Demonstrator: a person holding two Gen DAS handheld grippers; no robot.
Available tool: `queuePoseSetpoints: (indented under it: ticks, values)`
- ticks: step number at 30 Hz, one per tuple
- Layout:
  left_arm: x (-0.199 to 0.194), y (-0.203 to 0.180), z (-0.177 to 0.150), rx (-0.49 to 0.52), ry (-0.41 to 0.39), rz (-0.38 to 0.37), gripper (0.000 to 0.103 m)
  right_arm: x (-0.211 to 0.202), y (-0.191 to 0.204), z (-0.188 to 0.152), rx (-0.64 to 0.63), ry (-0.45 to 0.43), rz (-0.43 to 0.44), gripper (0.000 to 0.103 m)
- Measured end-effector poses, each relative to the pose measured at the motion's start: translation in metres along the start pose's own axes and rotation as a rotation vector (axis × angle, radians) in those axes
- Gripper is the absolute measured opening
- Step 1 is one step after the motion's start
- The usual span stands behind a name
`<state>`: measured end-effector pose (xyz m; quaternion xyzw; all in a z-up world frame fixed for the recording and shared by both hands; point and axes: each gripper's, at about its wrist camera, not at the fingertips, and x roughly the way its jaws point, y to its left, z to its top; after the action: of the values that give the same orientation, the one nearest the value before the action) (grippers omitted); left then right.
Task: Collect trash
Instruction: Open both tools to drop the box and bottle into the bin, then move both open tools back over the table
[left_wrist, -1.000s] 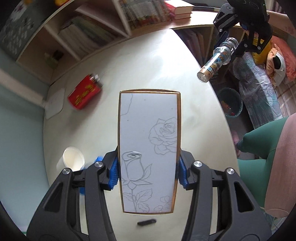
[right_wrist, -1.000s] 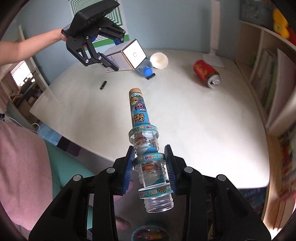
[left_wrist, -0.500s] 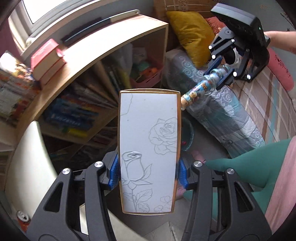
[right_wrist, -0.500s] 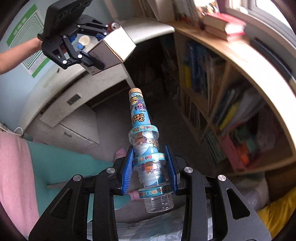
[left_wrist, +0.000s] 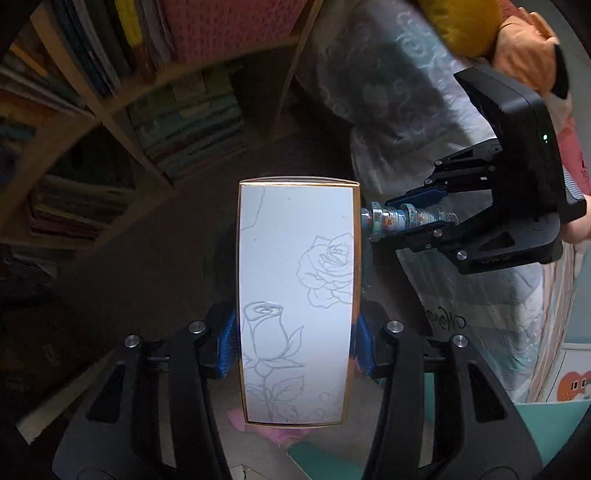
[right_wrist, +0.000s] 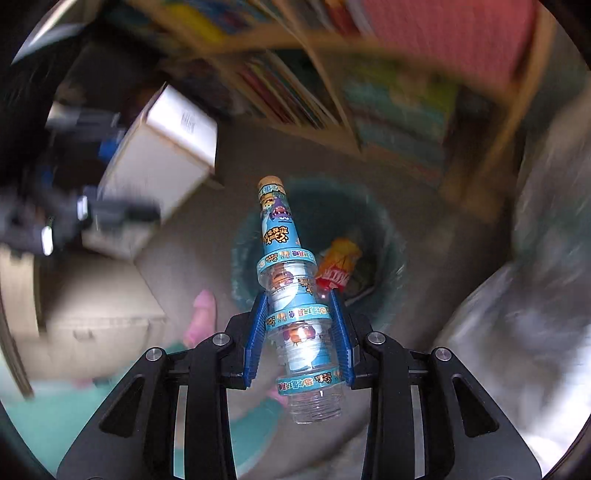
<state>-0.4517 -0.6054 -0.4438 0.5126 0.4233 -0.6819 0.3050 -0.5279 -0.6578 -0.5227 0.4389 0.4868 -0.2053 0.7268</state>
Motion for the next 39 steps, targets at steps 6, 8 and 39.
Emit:
queuePoseSetpoints:
  ticks: [6, 8, 39]
  values:
    - [0.112, 0.032, -0.020, -0.144, 0.110, -0.028, 0.047, 0.100, -0.025, -0.002, 0.072, 0.085, -0.049, 0.037]
    - [0.129, 0.038, -0.023, -0.174, 0.126, -0.022, 0.051, 0.114, -0.028, -0.003, 0.075, 0.104, -0.068, 0.059]
    - [-0.338, 0.023, -0.172, -0.465, -0.314, 0.115, 0.096, -0.196, 0.260, 0.097, -0.469, -0.015, 0.226, 0.097]
